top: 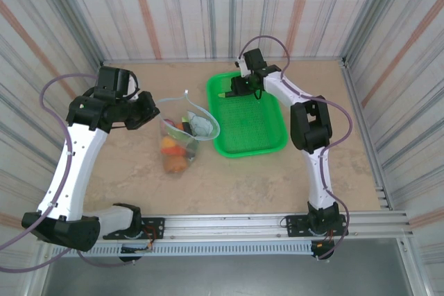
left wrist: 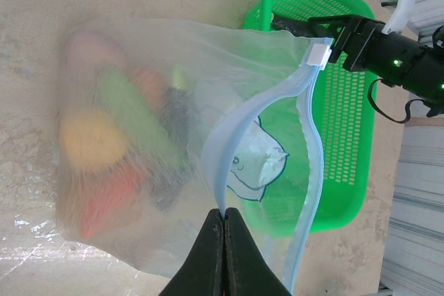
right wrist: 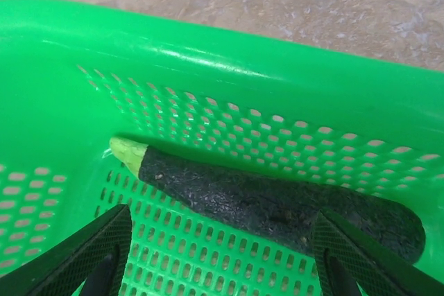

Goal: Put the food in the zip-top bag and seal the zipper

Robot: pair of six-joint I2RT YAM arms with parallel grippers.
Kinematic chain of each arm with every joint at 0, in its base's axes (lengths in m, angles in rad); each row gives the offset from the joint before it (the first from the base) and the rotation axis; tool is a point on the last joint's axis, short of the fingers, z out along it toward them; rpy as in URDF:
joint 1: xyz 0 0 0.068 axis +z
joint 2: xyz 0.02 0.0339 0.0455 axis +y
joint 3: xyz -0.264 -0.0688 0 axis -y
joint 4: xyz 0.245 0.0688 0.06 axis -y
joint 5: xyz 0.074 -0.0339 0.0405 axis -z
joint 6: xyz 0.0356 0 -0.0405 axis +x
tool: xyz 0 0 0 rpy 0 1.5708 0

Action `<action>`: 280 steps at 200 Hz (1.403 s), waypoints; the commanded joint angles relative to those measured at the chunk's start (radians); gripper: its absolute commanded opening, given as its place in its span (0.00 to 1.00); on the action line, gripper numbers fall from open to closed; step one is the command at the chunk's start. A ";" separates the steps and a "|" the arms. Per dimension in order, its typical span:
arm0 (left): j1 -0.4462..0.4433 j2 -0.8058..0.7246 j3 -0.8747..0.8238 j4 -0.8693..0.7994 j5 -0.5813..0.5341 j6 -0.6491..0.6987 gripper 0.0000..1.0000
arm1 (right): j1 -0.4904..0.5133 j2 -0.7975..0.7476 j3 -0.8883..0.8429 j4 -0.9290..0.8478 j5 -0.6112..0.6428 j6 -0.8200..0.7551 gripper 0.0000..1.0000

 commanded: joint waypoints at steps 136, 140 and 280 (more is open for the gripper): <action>0.009 -0.003 -0.033 0.024 0.019 0.019 0.00 | 0.015 0.057 0.064 -0.213 -0.067 -0.116 0.80; 0.008 -0.003 -0.033 0.024 0.019 0.019 0.00 | 0.015 0.052 0.057 -0.214 -0.073 -0.116 0.80; 0.007 -0.017 -0.033 0.027 0.026 0.017 0.00 | 0.103 -0.085 -0.151 -0.094 0.149 -0.246 0.48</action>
